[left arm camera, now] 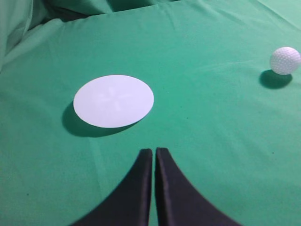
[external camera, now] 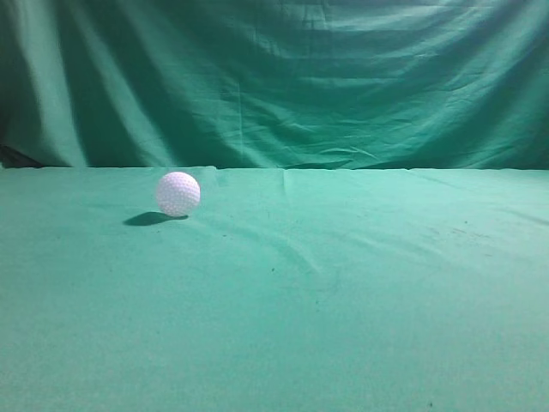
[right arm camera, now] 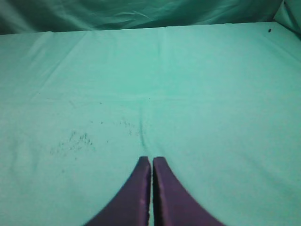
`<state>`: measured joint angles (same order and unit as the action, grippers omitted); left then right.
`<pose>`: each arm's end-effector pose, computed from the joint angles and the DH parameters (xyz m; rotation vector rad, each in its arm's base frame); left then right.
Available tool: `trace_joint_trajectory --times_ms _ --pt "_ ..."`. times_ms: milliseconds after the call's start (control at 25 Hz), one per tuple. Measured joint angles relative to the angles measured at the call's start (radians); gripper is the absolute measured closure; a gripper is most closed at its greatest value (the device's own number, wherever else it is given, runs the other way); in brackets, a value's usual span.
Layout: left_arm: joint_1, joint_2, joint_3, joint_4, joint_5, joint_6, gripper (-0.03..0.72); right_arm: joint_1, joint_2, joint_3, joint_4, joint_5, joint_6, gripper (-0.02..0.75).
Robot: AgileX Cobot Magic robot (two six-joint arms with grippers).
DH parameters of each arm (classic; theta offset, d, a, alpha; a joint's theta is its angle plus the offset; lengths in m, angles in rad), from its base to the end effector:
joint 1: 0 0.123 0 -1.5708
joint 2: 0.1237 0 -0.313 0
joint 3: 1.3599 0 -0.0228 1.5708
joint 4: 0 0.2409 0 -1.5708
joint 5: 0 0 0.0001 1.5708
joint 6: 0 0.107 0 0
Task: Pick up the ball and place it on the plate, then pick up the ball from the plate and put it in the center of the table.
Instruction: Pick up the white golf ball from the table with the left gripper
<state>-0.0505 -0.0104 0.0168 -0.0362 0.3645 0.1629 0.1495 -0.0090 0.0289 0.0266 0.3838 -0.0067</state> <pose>0.0299 -0.0029 0.1705 0.1752 1.8462 0.0427 0.0290 0.0055 0.1644 -0.1310 1.8845 0.1239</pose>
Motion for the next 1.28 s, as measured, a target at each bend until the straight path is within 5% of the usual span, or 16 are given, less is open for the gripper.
trace_joint_trajectory --times_ms 160,320,680,880,1280 --pt "0.000 0.000 0.004 -0.026 -0.056 -0.004 0.688 0.000 0.000 0.000 0.000 0.000 0.000 0.738" --pt "0.000 0.000 0.004 -0.223 -0.235 -0.019 0.688 0.000 0.000 0.000 0.000 0.000 0.000 0.738" --pt "0.000 0.000 0.004 -0.268 -0.477 -0.018 0.688 0.000 0.000 0.000 0.000 0.000 0.000 0.738" --pt "0.000 0.045 -0.086 -0.270 -0.309 -0.047 0.688 0.000 0.000 0.000 0.000 0.000 0.000 0.738" --pt "0.000 0.483 -0.292 -0.313 -0.110 -0.052 0.688 0.000 0.000 0.000 0.000 0.000 0.000 0.738"
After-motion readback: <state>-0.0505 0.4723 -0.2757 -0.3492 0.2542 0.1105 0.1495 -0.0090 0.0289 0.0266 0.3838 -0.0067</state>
